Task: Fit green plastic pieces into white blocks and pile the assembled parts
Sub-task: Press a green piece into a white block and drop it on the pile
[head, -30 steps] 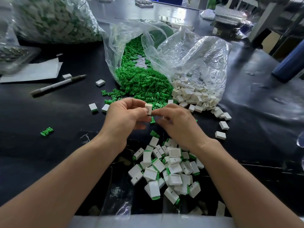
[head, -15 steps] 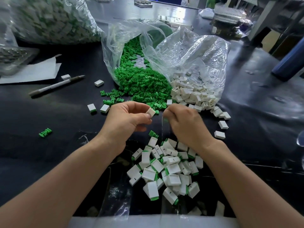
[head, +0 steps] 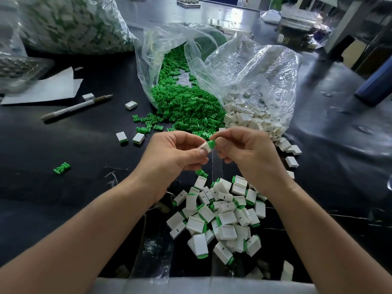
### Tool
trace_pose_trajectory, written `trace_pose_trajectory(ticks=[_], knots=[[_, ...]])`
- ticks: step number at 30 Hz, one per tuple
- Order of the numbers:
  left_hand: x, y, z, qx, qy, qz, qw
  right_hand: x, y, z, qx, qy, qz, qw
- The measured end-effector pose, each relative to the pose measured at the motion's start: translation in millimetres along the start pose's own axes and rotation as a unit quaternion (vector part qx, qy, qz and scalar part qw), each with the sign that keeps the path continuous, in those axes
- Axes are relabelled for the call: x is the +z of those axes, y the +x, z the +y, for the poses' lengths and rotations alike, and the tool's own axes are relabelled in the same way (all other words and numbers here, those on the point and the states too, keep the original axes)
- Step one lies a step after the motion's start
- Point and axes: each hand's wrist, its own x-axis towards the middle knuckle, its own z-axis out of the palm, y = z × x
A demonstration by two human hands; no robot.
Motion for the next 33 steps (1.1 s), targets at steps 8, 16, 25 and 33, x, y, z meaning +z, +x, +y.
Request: trace_pose_trajectory(ticks=[8,16,25,33], knots=[[-0.4,-1.3,1.2,0.010,0.027,-0.008,1.000,-1.4,-0.9,0.5,0.012,-0.014,-0.027,0.999],[-0.8,-3.0,2.6,0.027,0.045,-0.006,0.999,0.9,-1.2,3.1,0.029,-0.082,-0.053,0.995],[-2.9,-6.9,3.0,0.087,0.166,-0.050,0.981,-5.4,-4.9,-4.7,-0.079,-0.237,-0.140,0.958],[-1.1,-7.4,0.7,0.121,0.203,-0.058,0.970,-4.4,-5.5,-5.4,-0.127,-0.314,-0.143,0.930]])
